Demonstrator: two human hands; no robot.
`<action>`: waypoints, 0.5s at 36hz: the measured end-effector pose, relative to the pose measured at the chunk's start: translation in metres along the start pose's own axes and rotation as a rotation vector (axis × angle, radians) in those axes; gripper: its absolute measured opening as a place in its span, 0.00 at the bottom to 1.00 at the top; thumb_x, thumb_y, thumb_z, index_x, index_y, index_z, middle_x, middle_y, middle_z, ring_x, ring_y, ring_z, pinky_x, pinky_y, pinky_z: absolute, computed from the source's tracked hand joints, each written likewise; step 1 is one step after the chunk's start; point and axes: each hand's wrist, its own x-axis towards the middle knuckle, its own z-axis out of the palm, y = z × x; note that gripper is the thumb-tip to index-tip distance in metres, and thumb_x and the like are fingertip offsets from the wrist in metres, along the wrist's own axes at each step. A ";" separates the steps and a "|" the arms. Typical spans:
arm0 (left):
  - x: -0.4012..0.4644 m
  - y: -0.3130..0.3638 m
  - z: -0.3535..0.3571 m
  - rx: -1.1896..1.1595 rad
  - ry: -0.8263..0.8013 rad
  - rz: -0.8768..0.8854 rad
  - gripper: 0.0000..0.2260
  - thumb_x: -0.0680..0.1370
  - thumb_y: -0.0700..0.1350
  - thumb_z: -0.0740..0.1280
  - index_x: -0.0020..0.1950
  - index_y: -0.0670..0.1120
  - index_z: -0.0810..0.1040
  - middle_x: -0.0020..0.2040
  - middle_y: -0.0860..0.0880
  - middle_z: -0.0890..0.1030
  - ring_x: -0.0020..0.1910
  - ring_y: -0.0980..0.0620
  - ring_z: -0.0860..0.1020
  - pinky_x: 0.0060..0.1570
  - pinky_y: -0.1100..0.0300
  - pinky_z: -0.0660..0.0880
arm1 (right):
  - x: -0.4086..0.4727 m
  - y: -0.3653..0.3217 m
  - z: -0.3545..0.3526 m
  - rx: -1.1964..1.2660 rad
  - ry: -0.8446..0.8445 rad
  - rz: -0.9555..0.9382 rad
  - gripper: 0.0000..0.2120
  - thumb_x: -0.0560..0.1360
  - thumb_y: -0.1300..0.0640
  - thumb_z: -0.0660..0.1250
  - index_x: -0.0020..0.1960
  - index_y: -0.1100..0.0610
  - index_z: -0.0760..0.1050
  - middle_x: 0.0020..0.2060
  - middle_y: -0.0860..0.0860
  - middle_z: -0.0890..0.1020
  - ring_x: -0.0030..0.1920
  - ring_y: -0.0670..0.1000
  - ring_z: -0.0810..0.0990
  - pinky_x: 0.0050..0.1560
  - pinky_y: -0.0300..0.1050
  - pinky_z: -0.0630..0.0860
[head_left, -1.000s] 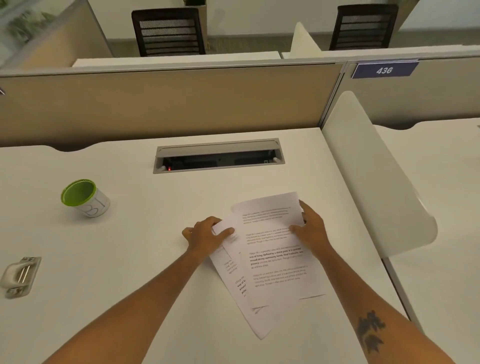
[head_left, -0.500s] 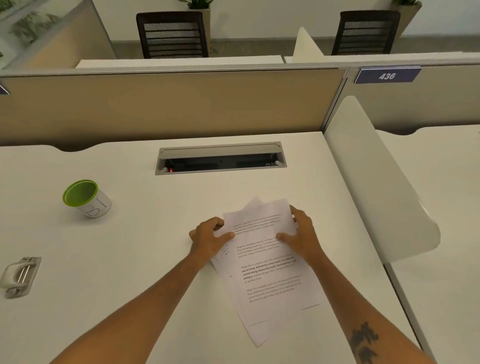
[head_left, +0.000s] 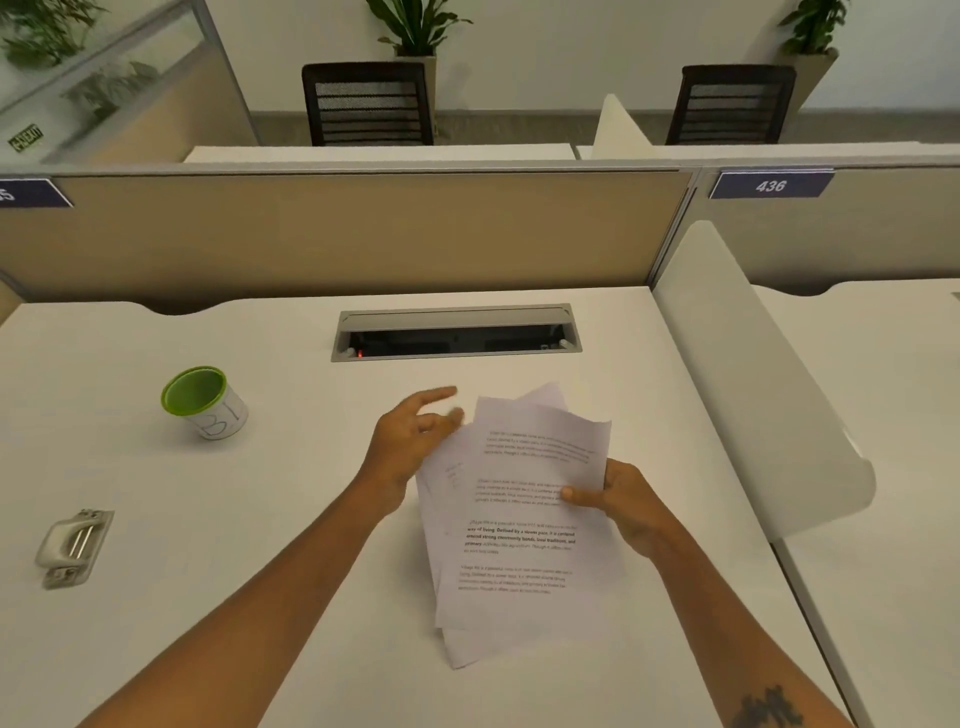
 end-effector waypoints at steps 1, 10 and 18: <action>-0.003 0.000 -0.002 -0.110 0.035 -0.056 0.26 0.70 0.67 0.76 0.65 0.60 0.83 0.53 0.54 0.89 0.50 0.51 0.88 0.44 0.59 0.83 | -0.002 -0.001 0.005 0.028 0.037 -0.003 0.25 0.68 0.62 0.84 0.63 0.60 0.84 0.58 0.57 0.89 0.58 0.61 0.88 0.59 0.59 0.86; -0.041 -0.029 -0.009 -0.131 0.012 -0.179 0.27 0.66 0.75 0.73 0.59 0.64 0.84 0.57 0.55 0.89 0.54 0.50 0.88 0.52 0.49 0.83 | -0.016 -0.006 0.046 0.155 0.222 -0.108 0.24 0.68 0.60 0.85 0.62 0.57 0.84 0.56 0.55 0.90 0.54 0.61 0.90 0.52 0.61 0.87; -0.047 -0.017 -0.017 -0.047 0.073 -0.031 0.15 0.77 0.51 0.76 0.62 0.59 0.80 0.53 0.59 0.88 0.50 0.55 0.88 0.40 0.60 0.85 | -0.028 -0.027 0.085 0.056 0.284 -0.247 0.25 0.71 0.56 0.83 0.65 0.50 0.78 0.55 0.47 0.89 0.51 0.52 0.90 0.47 0.52 0.88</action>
